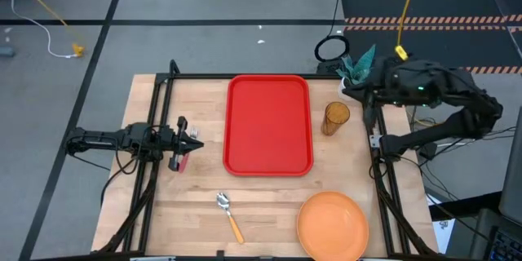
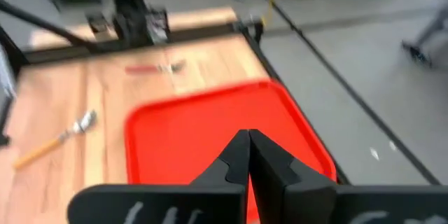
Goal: Pick and place plate/cup/fork/spoon on tray
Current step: Put the yellow cup on the red serving tray
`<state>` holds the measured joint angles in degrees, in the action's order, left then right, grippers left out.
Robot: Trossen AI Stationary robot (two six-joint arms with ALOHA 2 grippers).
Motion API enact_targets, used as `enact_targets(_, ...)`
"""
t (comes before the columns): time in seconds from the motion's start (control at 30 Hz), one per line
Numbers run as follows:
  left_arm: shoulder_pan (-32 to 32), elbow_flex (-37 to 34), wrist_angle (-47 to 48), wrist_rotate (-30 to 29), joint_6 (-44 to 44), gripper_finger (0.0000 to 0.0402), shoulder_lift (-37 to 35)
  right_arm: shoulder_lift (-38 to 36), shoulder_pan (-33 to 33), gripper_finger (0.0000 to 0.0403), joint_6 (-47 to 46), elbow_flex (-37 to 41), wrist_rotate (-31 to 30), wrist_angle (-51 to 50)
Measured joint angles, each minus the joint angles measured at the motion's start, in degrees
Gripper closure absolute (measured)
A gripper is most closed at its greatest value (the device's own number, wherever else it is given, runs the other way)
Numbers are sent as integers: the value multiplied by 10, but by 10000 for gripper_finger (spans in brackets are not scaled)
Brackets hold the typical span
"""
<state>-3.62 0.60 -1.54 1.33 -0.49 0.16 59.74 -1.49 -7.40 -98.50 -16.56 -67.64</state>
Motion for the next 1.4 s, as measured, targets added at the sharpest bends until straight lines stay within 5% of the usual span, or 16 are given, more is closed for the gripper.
enact_targets(0.4, 0, 0, -1, 0, 6, 376, 0, 123, -64, 403, -20, -24, 54, -221)
enact_targets(0.73, 0, 0, -1, 0, 1, 376, 0, 160, -98, 367, 38, -5, 87, -222)
enact_targets(1.1, 0, 0, -1, 0, 0, 376, 0, 146, -102, 255, 81, 179, 92, -159)
enact_targets(1.4, 0, 0, 0, 0, 0, 376, 0, 146, -102, 232, 103, 267, 92, -100)
